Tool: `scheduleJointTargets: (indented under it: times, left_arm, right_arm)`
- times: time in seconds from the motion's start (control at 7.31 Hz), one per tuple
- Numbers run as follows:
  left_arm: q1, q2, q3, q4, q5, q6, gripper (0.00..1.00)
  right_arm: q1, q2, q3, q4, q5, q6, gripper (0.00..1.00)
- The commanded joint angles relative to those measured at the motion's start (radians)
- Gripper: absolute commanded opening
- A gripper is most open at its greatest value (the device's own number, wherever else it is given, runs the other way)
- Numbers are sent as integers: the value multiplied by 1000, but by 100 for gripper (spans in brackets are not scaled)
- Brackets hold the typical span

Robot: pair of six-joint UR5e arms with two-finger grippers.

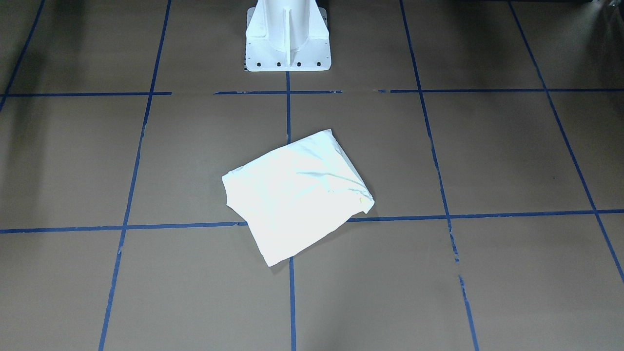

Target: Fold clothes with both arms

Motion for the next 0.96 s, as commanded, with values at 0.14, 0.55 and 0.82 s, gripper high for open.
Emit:
scheduleJointTargets:
  times: [0.14, 0.55, 0.82]
  left_arm:
    - [-7, -3, 74, -4, 2, -11, 100]
    - [0, 6, 53, 2, 3, 34, 100]
    - [2, 6, 27, 93, -2, 38, 100]
  right_arm:
    - [55, -38, -6, 3, 78, -1, 100]
    - [64, -53, -6, 9, 82, -1, 100]
    - [64, -60, -6, 9, 82, -1, 100]
